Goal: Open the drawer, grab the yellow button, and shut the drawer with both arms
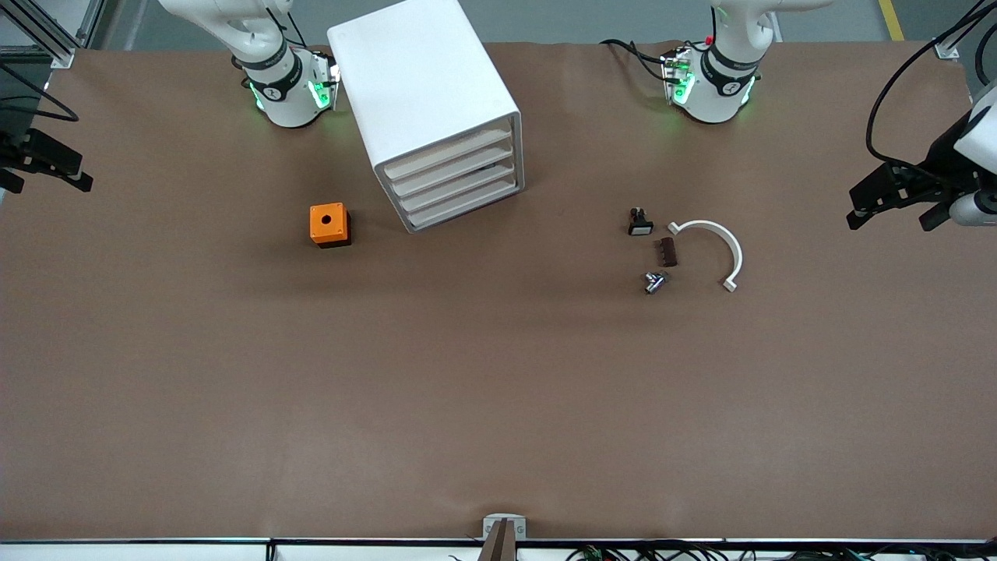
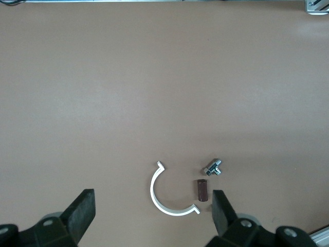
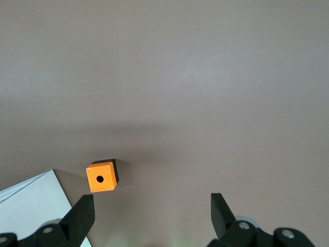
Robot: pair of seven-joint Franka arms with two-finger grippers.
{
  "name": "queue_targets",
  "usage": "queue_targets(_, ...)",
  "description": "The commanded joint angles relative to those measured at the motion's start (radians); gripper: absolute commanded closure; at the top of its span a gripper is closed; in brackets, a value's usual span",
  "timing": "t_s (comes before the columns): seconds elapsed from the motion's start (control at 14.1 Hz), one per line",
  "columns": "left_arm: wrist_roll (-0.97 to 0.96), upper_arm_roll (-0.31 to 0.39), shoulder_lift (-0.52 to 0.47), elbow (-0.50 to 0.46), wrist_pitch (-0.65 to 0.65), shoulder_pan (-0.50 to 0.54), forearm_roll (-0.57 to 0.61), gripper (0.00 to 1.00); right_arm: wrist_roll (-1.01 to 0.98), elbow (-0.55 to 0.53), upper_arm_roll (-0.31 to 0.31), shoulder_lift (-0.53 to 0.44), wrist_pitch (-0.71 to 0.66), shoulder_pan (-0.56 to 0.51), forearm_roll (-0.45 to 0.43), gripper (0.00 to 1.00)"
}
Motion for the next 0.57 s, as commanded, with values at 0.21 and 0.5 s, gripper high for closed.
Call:
queue_targets(0.21,0.001,-0.006,0.008,0.015,-0.016,0.012,0.008,0.0,-0.003,-0.032,0.007,-0.031,0.004,-0.027,-0.009,0.0)
queue_targets(0.5,0.004,0.002,0.049,0.011,-0.025,0.023,0.004,0.0,-0.003,-0.032,0.007,-0.031,0.006,-0.031,-0.01,0.0)
